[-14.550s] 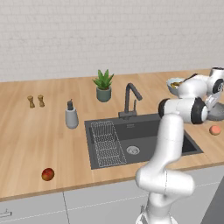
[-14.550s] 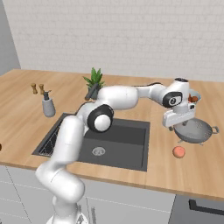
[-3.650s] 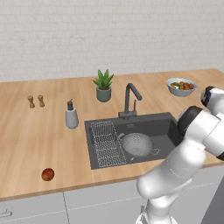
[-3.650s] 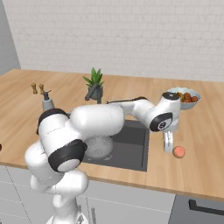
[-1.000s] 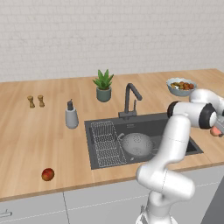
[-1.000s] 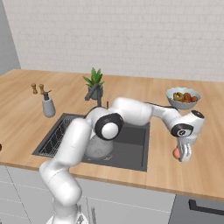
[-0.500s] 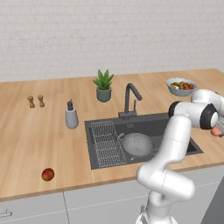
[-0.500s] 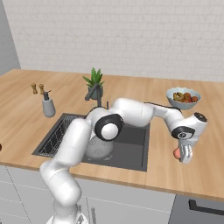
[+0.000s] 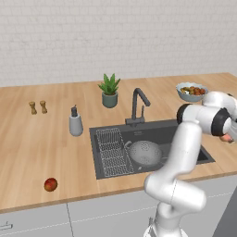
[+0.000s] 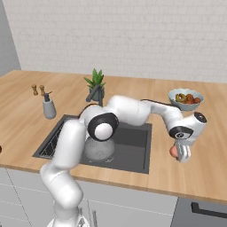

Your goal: Put the colander in the sink, put the peach, apple in the colander, and turn on the sink faucet and pour water over the colander.

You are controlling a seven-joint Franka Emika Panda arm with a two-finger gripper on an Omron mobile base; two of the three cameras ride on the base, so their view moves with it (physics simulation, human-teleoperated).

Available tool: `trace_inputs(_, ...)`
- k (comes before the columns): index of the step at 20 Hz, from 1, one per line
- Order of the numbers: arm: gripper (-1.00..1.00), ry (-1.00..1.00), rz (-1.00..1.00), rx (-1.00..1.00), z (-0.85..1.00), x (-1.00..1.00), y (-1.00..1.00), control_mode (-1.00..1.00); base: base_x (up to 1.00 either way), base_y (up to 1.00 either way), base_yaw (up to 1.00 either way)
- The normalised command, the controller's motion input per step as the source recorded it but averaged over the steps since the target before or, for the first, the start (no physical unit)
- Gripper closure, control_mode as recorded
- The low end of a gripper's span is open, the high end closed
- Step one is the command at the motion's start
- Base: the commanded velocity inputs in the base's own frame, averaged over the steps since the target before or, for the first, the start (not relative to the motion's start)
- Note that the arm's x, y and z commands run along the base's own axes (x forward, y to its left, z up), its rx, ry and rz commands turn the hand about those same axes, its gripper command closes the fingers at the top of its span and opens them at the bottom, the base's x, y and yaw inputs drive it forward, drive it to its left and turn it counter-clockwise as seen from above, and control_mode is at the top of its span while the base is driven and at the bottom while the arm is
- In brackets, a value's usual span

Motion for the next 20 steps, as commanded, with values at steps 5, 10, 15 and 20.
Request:
trace_inputs(5,1.0,0.0,0.06,-0.09,0.43,-0.03,0.86,-1.0,0.0,0.0,0.0)
trace_inputs(10,1.0,-0.07,0.01,-0.08,0.15,-0.04,0.98,-1.0,0.0,0.0,0.0)
trace_inputs(15,1.0,-0.02,0.0,-0.01,0.02,-0.01,0.95,-1.0,0.0,0.0,0.0)
trace_inputs(20,1.0,0.0,0.03,0.04,0.14,0.07,0.73,-1.0,0.0,0.0,0.0)
